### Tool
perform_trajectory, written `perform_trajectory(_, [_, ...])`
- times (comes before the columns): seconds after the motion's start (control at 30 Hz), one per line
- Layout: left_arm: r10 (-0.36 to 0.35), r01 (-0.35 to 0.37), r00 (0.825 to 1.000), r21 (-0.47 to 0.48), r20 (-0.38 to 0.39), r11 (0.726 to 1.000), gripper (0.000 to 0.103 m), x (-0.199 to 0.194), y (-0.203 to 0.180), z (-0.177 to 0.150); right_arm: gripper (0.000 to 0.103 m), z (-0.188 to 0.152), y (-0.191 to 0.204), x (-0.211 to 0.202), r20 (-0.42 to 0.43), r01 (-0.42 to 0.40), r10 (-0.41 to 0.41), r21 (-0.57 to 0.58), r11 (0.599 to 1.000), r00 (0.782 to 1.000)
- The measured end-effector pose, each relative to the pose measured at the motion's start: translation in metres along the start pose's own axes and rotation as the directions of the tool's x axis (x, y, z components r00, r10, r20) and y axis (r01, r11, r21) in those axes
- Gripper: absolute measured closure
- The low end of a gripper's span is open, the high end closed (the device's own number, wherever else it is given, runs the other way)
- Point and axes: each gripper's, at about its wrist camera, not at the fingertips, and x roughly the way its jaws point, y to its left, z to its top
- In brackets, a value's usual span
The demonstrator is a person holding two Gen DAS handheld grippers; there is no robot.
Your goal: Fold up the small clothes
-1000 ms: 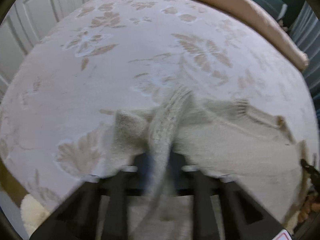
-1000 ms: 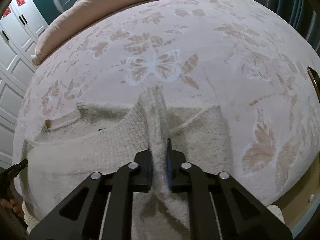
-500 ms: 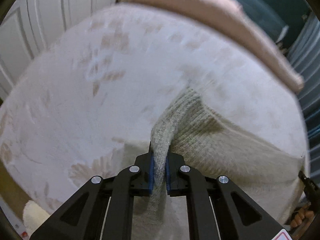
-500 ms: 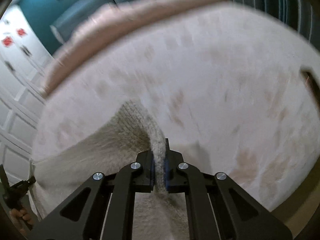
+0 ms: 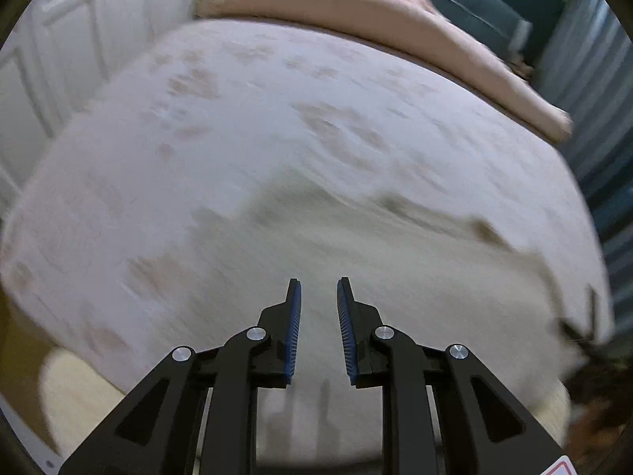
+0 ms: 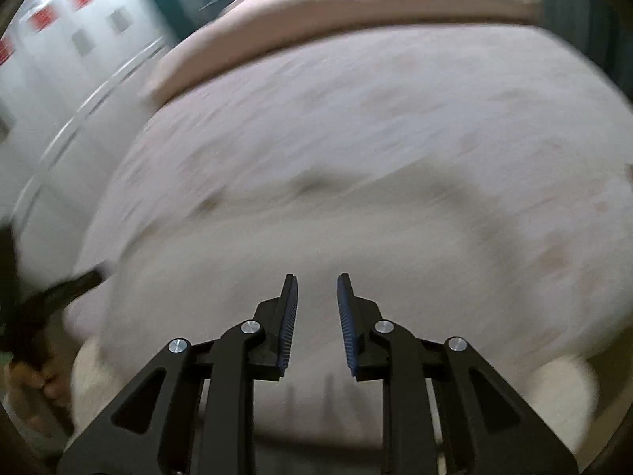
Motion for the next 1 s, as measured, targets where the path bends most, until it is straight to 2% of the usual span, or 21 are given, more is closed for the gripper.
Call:
perform_trajectory(0.03, [-0.032,0.032,0.999,0.019,-0.039,0.999,0.084,0.005,-0.011,-0.01,0.083,-0.014,0.019,0.012,-0.051,-0.05,0.048,-0.029,0.998,0.998])
perform_trajectory(0.1, [-0.05,0.058,0.99,0.057,-0.13,0.997,0.084,0.022,-0.029,-0.039,0.083,-0.034,0.038,0.03,-0.113,-0.066,0.057,-0.072,0.995,0.992])
perform_trajectory(0.17, [-0.018,0.032,0.984,0.079,-0.176,0.996,0.083,0.035,-0.03,-0.054,0.086,-0.051,0.036,0.041,-0.164,-0.045,0.031,-0.081,0.996,0.986])
perform_trajectory(0.2, [0.026,-0.01,0.981,0.079,-0.194,0.997,0.083,0.04,-0.021,-0.064,0.086,-0.055,0.027,0.04,-0.166,-0.023,0.011,-0.072,0.997,0.986])
perform_trajectory(0.27, [0.067,-0.062,0.979,0.032,-0.191,0.998,0.083,0.036,0.003,-0.072,0.087,-0.06,-0.008,0.025,-0.147,0.039,-0.041,-0.014,0.999,0.988])
perform_trajectory(0.33, [0.073,-0.083,0.98,-0.047,-0.185,0.995,0.084,0.03,0.034,-0.075,0.085,-0.065,-0.048,0.01,-0.146,0.116,-0.107,0.059,0.991,0.984])
perform_trajectory(0.37, [0.082,-0.098,0.979,-0.08,-0.185,0.992,0.09,0.028,0.049,-0.078,0.085,-0.072,-0.074,0.002,-0.157,0.214,-0.198,0.09,0.973,0.968])
perform_trajectory(0.43, [0.079,-0.102,0.978,-0.113,-0.192,0.988,0.095,0.026,0.067,-0.083,0.087,-0.082,-0.102,-0.004,-0.178,0.331,-0.31,0.1,0.939,0.934])
perform_trajectory(0.47, [0.072,-0.097,0.979,-0.124,-0.193,0.988,0.095,0.024,0.069,-0.084,0.092,-0.084,-0.115,-0.01,-0.186,0.315,-0.287,0.145,0.938,0.94])
perform_trajectory(0.53, [0.057,-0.086,0.981,-0.15,-0.187,0.985,0.096,0.017,0.069,-0.084,0.09,-0.081,-0.116,-0.024,-0.16,0.283,-0.254,0.198,0.938,0.954])
perform_trajectory(0.57, [0.05,-0.079,0.984,-0.165,-0.17,0.983,0.096,0.008,0.067,-0.081,0.086,-0.077,-0.109,-0.027,-0.14,0.277,-0.253,0.19,0.942,0.957])
perform_trajectory(0.6, [0.048,-0.073,0.989,-0.174,-0.143,0.982,0.094,-0.001,0.066,-0.077,0.086,-0.072,-0.097,-0.032,-0.114,0.262,-0.244,0.177,0.949,0.963])
perform_trajectory(0.63, [0.068,-0.084,0.993,-0.178,-0.095,0.98,0.081,-0.013,0.065,-0.071,0.086,-0.064,-0.08,-0.035,-0.084,0.215,-0.204,0.16,0.963,0.975])
perform_trajectory(0.67, [0.088,-0.099,0.994,-0.183,-0.064,0.978,0.055,-0.018,0.063,-0.066,0.086,-0.058,-0.064,-0.034,-0.07,0.175,-0.167,0.141,0.974,0.984])
perform_trajectory(0.73, [0.171,-0.168,0.985,-0.209,-0.002,0.963,0.028,-0.029,0.072,-0.056,0.086,-0.044,-0.036,-0.025,-0.064,0.099,-0.093,0.095,0.991,0.994])
perform_trajectory(0.77, [0.193,-0.187,0.981,-0.222,0.004,0.957,0.028,-0.029,0.078,-0.053,0.086,-0.041,-0.024,-0.02,-0.068,0.069,-0.064,0.081,0.994,0.996])
perform_trajectory(0.83, [0.184,-0.188,0.982,-0.268,-0.039,0.945,0.028,-0.02,0.096,-0.047,0.086,-0.029,0.002,0.001,-0.094,0.022,-0.018,0.038,0.999,0.995])
perform_trajectory(0.9, [0.156,-0.17,0.985,-0.327,-0.07,0.93,0.028,-0.008,0.114,-0.046,0.086,-0.024,0.023,0.021,-0.125,0.026,-0.028,-0.021,0.999,0.992])
perform_trajectory(1.0, [0.147,-0.176,0.983,-0.357,-0.108,0.917,0.028,0.013,0.125,-0.046,0.086,-0.026,0.039,0.049,-0.191,0.042,-0.053,-0.06,0.997,0.98])
